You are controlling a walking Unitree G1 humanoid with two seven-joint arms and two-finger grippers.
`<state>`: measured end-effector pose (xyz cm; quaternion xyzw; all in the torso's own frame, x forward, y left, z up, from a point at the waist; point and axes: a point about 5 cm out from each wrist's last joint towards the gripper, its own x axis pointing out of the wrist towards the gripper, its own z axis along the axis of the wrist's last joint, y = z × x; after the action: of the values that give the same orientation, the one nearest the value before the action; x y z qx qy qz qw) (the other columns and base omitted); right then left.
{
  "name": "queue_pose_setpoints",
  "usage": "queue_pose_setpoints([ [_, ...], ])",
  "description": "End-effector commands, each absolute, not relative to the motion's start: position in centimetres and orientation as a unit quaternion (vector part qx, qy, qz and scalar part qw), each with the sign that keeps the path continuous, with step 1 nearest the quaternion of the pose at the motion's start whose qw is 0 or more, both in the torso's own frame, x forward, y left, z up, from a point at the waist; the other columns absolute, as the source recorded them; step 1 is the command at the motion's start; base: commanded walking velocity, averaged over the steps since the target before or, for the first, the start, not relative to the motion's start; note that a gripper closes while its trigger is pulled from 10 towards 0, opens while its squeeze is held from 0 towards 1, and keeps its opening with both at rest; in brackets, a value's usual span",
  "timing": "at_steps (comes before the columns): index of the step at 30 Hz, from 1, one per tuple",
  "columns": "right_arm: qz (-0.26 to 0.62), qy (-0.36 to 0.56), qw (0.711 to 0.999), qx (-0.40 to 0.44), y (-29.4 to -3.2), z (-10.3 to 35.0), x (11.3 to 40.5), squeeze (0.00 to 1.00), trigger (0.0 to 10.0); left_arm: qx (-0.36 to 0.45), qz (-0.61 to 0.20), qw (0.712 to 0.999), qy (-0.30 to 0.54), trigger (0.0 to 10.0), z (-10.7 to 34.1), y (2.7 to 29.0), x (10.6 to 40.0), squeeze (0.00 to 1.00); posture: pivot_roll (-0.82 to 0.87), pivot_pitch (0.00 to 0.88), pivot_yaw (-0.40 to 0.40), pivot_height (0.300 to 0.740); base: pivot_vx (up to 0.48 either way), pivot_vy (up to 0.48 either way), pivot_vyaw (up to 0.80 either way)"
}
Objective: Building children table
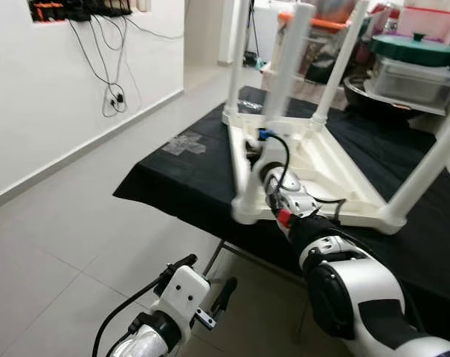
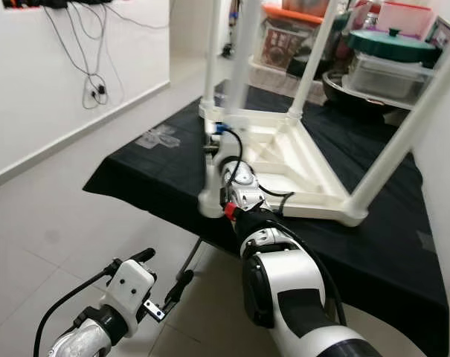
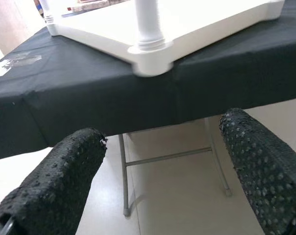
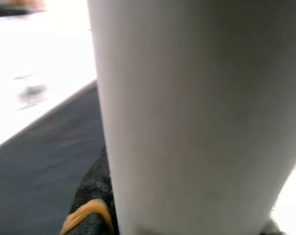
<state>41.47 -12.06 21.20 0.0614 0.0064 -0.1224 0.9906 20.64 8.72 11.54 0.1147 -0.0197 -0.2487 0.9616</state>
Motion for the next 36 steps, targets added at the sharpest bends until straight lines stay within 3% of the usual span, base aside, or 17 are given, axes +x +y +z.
queue_pose_setpoints([
  [1, -0.17, 0.025, 0.983, 0.069, -12.5, 20.6, 41.2, 0.0, 0.0, 0.118, -0.253, 0.96, -0.012, 10.0, 11.2, 8.7, 20.6, 0.0, 0.07, 0.016, -0.126, 0.74, 0.0, 0.0, 0.0],
  [4, -0.155, 0.029, 0.984, 0.083, -11.0, 20.5, 41.1, 0.0, 0.0, 0.118, -0.253, 0.96, -0.013, 10.0, 11.2, 8.6, 20.7, 0.0, 0.08, 0.016, -0.128, 0.74, 0.0, 0.0, 0.0],
  [5, -0.13, 0.03, 0.987, 0.094, -10.1, 20.6, 41.1, 0.0, 10.0, 0.119, -0.252, 0.96, -0.013, 10.0, 11.2, 8.6, 20.7, 0.0, 0.08, 0.017, -0.125, 0.74, 0.0, 0.0, 0.0],
  [7, -0.091, 0.022, 0.99, 0.109, -9.3, 20.8, 41.2, 0.0, 10.0, 0.119, -0.252, 0.96, -0.014, 10.0, 11.2, 8.6, 20.7, 0.0, 0.08, 0.015, -0.128, 0.74, 0.0, 0.0, 0.0],
  [8, -0.059, 0.01, 0.992, 0.114, -9.0, 21.1, 41.2, 1.0, 10.0, 0.119, -0.251, 0.961, -0.014, 10.0, 11.2, 8.6, 20.7, 0.0, 0.07, 0.015, -0.129, 0.74, 0.0, 0.0, 0.0],
  [12, -0.066, -0.019, 0.993, 0.097, -9.6, 21.6, 41.3, 1.0, 10.0, 0.117, -0.251, 0.961, -0.014, 10.0, 11.2, 8.6, 20.7, 0.0, 0.07, 0.015, -0.126, 0.74, 0.0, 0.0, 0.0],
  [13, -0.064, -0.03, 0.993, 0.094, -10.2, 21.9, 41.3, 0.78, 10.0, 0.117, -0.251, 0.961, -0.014, 10.0, 11.2, 8.6, 20.7, 0.0, 0.07, 0.015, -0.129, 0.74, 0.0, 0.0, 0.0],
  [14, -0.036, -0.044, 0.994, 0.094, -10.4, 22.3, 41.4, 0.0, 10.0, 0.116, -0.251, 0.961, -0.014, 10.0, 11.2, 8.6, 20.7, 0.0, 0.07, 0.014, -0.128, 0.74, 0.0, 0.0, 0.0],
  [15, -0.036, -0.044, 0.994, 0.094, -10.4, 22.3, 41.4, 0.0, 10.0, 0.116, -0.251, 0.961, -0.014, 10.0, 11.2, 8.6, 20.7, 0.0, 0.07, 0.014, -0.128, 0.74, 0.0, 0.0, 0.0],
  [17, 0.075, -0.056, 0.99, 0.106, -10.3, 22.7, 41.5, 0.0, 10.0, 0.115, -0.251, 0.961, -0.014, 10.0, 11.2, 8.5, 20.7, 0.0, 0.08, 0.014, -0.129, 0.74, 0.0, 0.0, 0.0],
  [18, 0.075, -0.056, 0.99, 0.106, -10.3, 22.7, 41.5, 0.0, 10.0, 0.115, -0.251, 0.961, -0.014, 10.0, 11.2, 8.5, 20.7, 0.0, 0.08, 0.014, -0.129, 0.74, 0.0, 0.0, 0.0],
  [22, 0.246, -0.047, 0.958, 0.14, -10.2, 22.9, 41.2, 0.0, 10.0, 0.115, -0.251, 0.961, -0.014, 10.0, 11.2, 8.6, 20.7, 0.0, 0.07, 0.014, -0.127, 0.74, 0.0, 0.0, 0.0],
  [23, 0.246, -0.047, 0.958, 0.14, -10.2, 22.9, 41.2, 0.0, 10.0, 0.115, -0.251, 0.961, -0.014, 10.0, 11.2, 8.6, 20.7, 0.0, 0.07, 0.014, -0.127, 0.74, 0.0, 0.0, 0.0],
  [27, 0.449, -0.028, 0.883, 0.133, -9.9, 23.2, 39.9, 0.0, 10.0, 0.116, -0.252, 0.961, -0.014, 10.0, 11.2, 8.6, 20.7, 0.0, 0.08, 0.013, -0.128, 0.74, 0.0, 0.0, 0.0],
  [31, 0.513, -0.011, 0.853, 0.093, -9.2, 22.7, 39.3, 0.0, 10.0, 0.117, -0.251, 0.961, -0.013, 10.0, 11.2, 8.6, 20.6, 0.0, 0.09, 0.009, -0.132, 0.74, 0.0, 0.0, 0.0],
  [36, 0.545, -0.002, 0.836, 0.063, -8.4, 22.2, 38.9, 0.0, 10.0, 0.118, -0.25, 0.961, -0.013, 10.0, 11.2, 8.6, 20.6, 0.0, 0.09, 0.01, -0.132, 0.74, 0.0, 0.0, 0.0],
])
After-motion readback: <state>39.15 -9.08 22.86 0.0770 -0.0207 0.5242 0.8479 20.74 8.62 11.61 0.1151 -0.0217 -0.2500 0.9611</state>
